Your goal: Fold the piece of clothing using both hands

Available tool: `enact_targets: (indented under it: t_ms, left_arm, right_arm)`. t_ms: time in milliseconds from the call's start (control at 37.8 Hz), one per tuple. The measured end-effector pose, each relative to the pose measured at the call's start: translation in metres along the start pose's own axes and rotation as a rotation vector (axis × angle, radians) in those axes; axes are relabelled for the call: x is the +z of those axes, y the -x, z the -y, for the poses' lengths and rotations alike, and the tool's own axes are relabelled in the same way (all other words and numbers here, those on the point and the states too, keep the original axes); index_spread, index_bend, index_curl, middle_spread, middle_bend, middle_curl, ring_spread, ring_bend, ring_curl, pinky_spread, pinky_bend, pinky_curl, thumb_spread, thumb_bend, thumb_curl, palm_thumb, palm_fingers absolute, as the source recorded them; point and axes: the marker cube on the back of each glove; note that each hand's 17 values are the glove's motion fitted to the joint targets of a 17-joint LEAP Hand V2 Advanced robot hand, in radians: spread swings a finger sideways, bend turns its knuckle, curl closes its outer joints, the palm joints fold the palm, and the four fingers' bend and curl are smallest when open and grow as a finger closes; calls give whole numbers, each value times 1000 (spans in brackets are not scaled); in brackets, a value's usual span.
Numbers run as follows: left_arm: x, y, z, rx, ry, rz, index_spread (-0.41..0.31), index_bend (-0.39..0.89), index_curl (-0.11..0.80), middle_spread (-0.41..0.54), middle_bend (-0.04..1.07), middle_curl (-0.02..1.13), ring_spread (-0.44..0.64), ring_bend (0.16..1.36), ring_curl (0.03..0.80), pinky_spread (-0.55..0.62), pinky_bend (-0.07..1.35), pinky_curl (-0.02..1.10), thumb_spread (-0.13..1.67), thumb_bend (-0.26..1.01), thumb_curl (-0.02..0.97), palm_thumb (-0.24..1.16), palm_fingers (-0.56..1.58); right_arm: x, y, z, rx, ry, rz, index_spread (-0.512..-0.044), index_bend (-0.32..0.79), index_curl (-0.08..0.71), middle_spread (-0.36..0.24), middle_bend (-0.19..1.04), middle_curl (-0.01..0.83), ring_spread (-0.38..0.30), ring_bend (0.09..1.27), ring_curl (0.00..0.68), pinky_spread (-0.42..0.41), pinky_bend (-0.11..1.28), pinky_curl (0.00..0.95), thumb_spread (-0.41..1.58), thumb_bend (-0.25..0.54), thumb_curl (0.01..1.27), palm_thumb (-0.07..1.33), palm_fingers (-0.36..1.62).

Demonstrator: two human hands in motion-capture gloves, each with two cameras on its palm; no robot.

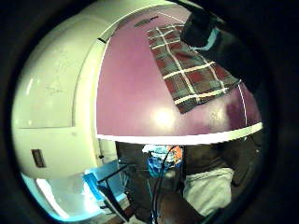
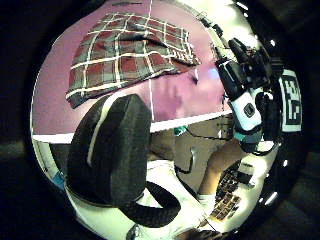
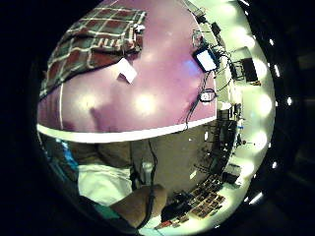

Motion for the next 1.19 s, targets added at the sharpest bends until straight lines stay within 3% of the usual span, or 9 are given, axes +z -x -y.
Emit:
enact_targets:
  t_ms: [159, 371, 874, 1032, 1191]
  left_arm:
    - [5, 2, 5, -5, 13, 3, -51, 87, 52, 49, 183, 122, 163, 546, 182, 257, 498, 186, 768, 77, 38, 135, 374]
    - [3, 1, 4, 7, 12, -14, -56, 102, 90, 71, 194, 185, 213, 597, 229, 320, 544, 245, 1045, 56, 78, 133, 312]
    - [-5, 0, -9, 17, -20, -14, -60, 114, 157, 86, 196, 278, 248, 640, 264, 354, 566, 303, 1221, -7, 144, 131, 265]
    - [25, 5, 6, 3, -56, 6, -60, 114, 171, 87, 194, 296, 247, 650, 272, 356, 567, 314, 1228, -9, 163, 142, 258]
    - [59, 5, 21, -16, -9, 3, -60, 112, 181, 90, 186, 306, 244, 658, 279, 350, 579, 324, 1201, -10, 186, 172, 244]
  right_arm:
    - [-1, -6, 2, -1, 9, 17, -296, 173, 111, -26, 222, 107, 98, 220, 71, 197, 349, 133, 799, 182, 61, 277, 184]
    - [-9, -10, -5, -5, -13, 16, -365, 168, 171, -32, 208, 165, 129, 231, 110, 248, 352, 187, 1100, 174, 95, 296, 153]
    - [2, -10, -7, -73, -14, -3, -397, 153, 247, -33, 191, 252, 149, 234, 167, 275, 360, 260, 1300, 107, 148, 306, 118]
    - [25, -18, -1, -63, 6, -3, -389, 117, 241, -23, 195, 269, 160, 249, 185, 269, 401, 286, 1279, 73, 164, 304, 82]
    - [49, -20, 10, -45, 38, -15, -376, 95, 224, -5, 187, 279, 165, 273, 203, 266, 467, 315, 1238, 64, 194, 361, 18]
